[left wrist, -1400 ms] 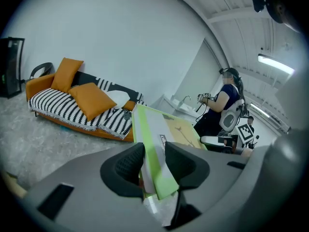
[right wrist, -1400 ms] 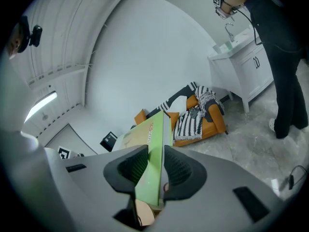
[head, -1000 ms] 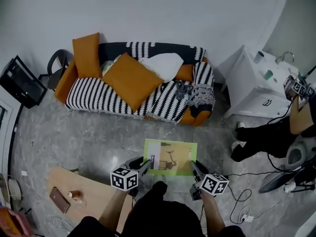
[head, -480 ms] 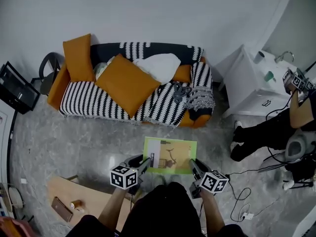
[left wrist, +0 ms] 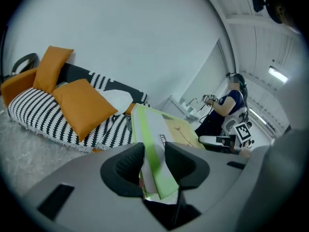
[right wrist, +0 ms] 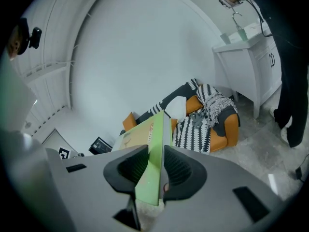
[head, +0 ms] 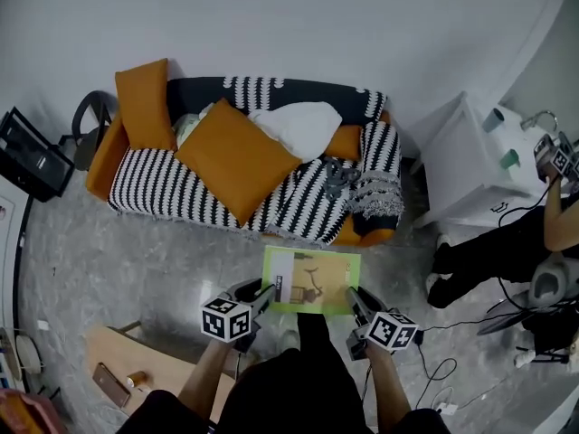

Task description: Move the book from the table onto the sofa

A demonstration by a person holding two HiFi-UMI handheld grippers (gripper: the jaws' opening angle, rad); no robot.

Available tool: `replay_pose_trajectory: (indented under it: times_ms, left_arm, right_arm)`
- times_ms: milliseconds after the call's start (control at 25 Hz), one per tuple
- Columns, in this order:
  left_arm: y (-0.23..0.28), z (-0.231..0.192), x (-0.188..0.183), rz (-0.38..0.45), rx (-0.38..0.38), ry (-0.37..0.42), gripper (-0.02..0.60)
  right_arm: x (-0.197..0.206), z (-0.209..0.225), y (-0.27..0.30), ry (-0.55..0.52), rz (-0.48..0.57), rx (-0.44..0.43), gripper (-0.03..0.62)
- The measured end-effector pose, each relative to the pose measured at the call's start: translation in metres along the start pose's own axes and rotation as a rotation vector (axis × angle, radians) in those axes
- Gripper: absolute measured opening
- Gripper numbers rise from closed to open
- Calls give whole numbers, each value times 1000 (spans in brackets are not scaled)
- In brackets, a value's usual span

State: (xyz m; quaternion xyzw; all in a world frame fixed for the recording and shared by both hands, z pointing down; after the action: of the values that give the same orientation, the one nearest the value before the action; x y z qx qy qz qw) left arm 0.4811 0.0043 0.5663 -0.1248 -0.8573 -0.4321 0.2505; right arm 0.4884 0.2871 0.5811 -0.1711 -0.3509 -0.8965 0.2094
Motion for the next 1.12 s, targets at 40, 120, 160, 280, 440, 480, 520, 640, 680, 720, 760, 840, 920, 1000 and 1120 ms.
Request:
replay_pose_trajectory:
  times_ms: [40, 120, 160, 280, 440, 480, 520, 640, 680, 720, 760, 840, 920, 1000, 1120]
  left_arm:
    - [7, -4, -9, -3, -4, -4, 150]
    - [22, -13, -29, -9, -8, -9, 150]
    - [30, -18, -39, -12, -9, -10, 150]
    - [56, -31, -70, -22, -10, -12, 150]
    - [92, -45, -113, -45, -18, -20, 150]
    - [101, -48, -123, -52, -21, -21, 150]
    - [110, -51, -132, -58, -23, -23, 150]
    - [137, -62, -154, -68, -27, -27, 150]
    - [145, -67, -160, -71, -26, -30, 150]
    - [154, -72, -166, -74, -23, -33, 150]
    - [162, -77, -170, -76, -19, -36, 150]
    - [179, -89, -178, -79, -12, -37, 149]
    - [198, -106, -185, -82, -9, -42, 149]
    - [218, -125, -189, -87, -2, -54, 149]
    - [248, -155, -195, -92, 15, -65, 147]
  right_arm:
    - [-10, 4, 8, 2, -5, -2, 118]
    - [-32, 13, 23, 6, -14, -4, 120]
    - [-44, 18, 31, 7, -19, -4, 120]
    - [-77, 33, 54, 11, -34, -4, 120]
    - [-120, 58, 81, 34, -54, -4, 120]
    - [-131, 64, 87, 39, -57, -2, 120]
    - [-141, 71, 93, 43, -60, -1, 120]
    - [-166, 90, 113, 49, -65, -4, 120]
    - [-173, 96, 121, 53, -64, -4, 120]
    - [-179, 102, 128, 57, -64, -3, 120]
    - [-184, 109, 136, 62, -65, -1, 120]
    - [-194, 123, 153, 69, -67, 2, 120]
    - [-203, 137, 173, 71, -68, 3, 120]
    - [-209, 152, 196, 76, -67, 5, 120]
    - [-217, 175, 231, 85, -56, 9, 120]
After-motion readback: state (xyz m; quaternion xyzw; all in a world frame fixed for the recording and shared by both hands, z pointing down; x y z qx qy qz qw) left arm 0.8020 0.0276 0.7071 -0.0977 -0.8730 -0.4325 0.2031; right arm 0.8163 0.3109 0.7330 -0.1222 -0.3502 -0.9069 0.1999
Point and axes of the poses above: the fingertips, and each gripper's own axes: y forward along the fingers, z to its right, x out of its underside, the point moved 6 cm from there along -y, backward along the fingers, and after that the axes turned 11 degrees about -z, right-handed, at the moved point
